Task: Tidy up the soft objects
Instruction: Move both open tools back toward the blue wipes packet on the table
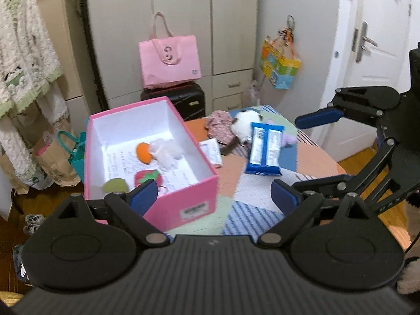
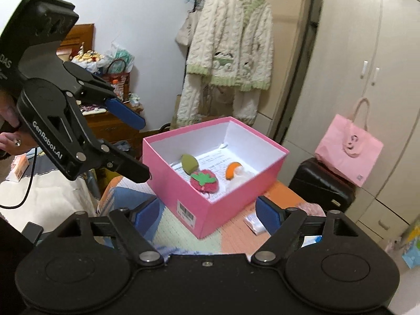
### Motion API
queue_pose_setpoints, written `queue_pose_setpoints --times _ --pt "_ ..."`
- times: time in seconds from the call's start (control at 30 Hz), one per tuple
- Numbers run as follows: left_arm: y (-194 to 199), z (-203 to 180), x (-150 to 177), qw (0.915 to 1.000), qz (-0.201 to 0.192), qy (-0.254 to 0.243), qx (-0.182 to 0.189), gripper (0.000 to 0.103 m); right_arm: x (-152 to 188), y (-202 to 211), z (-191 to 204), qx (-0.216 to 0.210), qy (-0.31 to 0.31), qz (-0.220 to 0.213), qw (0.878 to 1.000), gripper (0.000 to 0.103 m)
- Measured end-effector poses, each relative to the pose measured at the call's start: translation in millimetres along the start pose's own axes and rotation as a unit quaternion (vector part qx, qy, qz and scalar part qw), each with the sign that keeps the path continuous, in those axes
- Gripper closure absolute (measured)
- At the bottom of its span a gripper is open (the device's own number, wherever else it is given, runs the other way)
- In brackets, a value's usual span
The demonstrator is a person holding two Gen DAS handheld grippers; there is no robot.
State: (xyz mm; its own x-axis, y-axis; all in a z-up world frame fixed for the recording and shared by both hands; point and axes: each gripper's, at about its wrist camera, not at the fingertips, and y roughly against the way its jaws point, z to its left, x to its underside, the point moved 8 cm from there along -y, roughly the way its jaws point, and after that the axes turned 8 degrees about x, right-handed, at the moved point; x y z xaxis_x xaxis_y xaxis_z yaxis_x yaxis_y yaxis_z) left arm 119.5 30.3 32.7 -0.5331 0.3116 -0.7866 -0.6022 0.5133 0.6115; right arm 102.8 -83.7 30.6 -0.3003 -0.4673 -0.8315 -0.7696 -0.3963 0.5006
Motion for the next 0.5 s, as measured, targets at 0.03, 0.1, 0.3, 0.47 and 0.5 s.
queue_pose_setpoints --times 0.03,0.1,0.3,0.47,0.5 --pt "-3 -5 1 1.0 0.002 -0.003 0.002 0.009 6 5 -4 0.005 -0.007 -0.002 1.0 0.017" --pt "-10 -16 2 0.9999 0.009 -0.012 0.006 0.008 17 12 -11 0.015 -0.02 -0.006 1.0 0.015" --pt "-32 -42 3 0.9992 0.012 -0.033 0.02 0.008 48 24 -33 0.04 -0.049 -0.02 0.998 0.013" --pt "-60 -60 -5 0.9979 0.016 -0.027 0.057 0.008 69 23 -51 0.071 -0.066 -0.046 0.994 0.013" --pt "-64 -65 -7 0.9974 0.017 -0.03 0.063 0.008 73 22 -54 0.084 -0.065 -0.051 0.993 0.013"
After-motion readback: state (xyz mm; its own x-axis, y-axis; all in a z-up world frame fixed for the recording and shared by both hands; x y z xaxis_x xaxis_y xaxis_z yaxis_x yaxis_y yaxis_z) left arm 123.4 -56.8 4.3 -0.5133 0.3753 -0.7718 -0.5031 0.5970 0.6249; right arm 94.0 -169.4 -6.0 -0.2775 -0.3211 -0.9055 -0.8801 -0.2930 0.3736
